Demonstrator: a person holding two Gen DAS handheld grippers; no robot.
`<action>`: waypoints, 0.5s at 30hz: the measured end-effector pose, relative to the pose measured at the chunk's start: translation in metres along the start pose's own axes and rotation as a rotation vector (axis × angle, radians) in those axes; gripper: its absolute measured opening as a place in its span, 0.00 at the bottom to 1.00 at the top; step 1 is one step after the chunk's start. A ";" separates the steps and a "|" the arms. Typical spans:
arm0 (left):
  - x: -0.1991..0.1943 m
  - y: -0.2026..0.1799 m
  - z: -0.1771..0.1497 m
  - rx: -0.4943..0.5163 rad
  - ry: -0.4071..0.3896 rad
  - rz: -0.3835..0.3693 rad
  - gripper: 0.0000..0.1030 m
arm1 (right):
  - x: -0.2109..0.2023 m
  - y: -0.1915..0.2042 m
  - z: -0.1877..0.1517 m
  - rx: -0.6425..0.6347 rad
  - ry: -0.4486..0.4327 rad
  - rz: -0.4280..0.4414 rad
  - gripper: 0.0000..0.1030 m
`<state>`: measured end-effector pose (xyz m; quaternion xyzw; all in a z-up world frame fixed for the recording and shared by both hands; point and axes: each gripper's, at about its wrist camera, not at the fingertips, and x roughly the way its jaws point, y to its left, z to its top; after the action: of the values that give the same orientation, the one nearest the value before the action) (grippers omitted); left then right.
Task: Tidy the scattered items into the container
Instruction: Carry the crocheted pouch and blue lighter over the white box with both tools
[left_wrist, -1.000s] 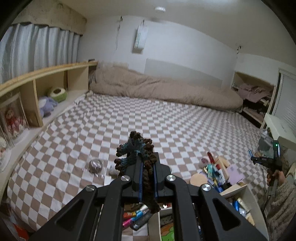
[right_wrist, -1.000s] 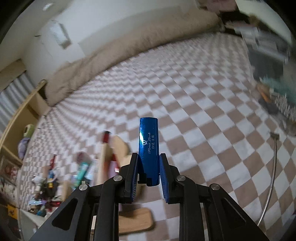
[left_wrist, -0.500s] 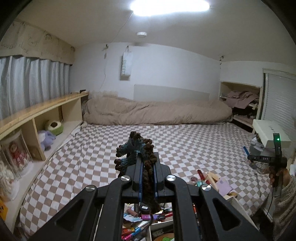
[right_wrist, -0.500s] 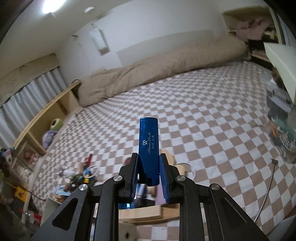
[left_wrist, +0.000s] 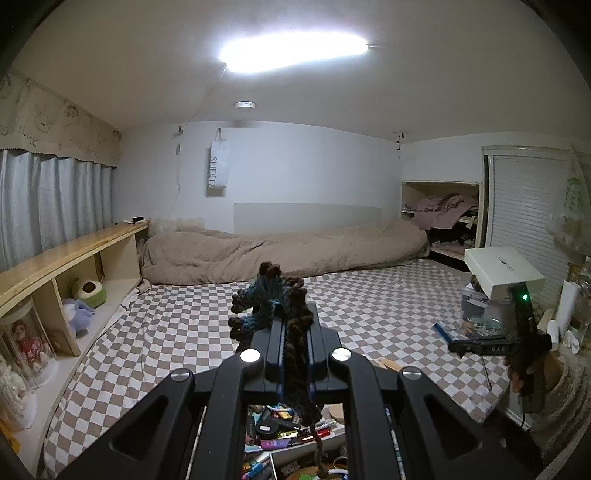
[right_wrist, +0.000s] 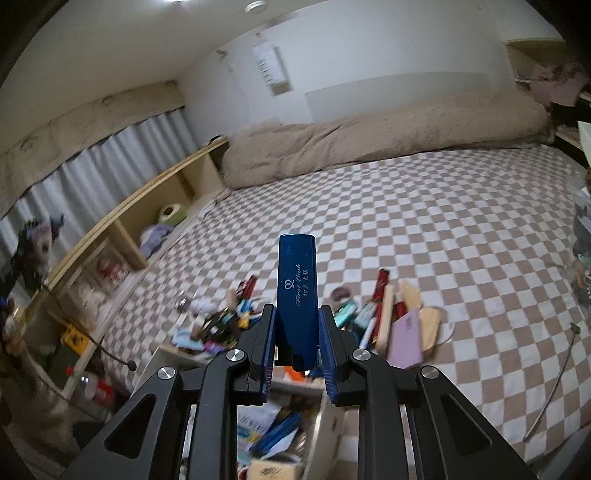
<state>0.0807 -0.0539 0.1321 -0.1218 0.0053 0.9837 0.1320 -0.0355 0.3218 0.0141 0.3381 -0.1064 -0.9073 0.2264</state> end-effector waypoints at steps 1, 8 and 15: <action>-0.001 -0.001 -0.002 0.005 0.005 -0.002 0.09 | 0.002 0.005 -0.004 -0.008 0.011 0.016 0.22; 0.008 -0.019 -0.033 0.105 0.094 0.107 0.09 | 0.010 0.036 -0.032 -0.046 0.077 0.088 0.22; 0.040 -0.030 -0.087 0.087 0.264 0.053 0.09 | 0.020 0.049 -0.056 -0.054 0.138 0.133 0.22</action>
<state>0.0716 -0.0186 0.0384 -0.2443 0.0684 0.9611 0.1092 0.0046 0.2668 -0.0219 0.3859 -0.0885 -0.8672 0.3020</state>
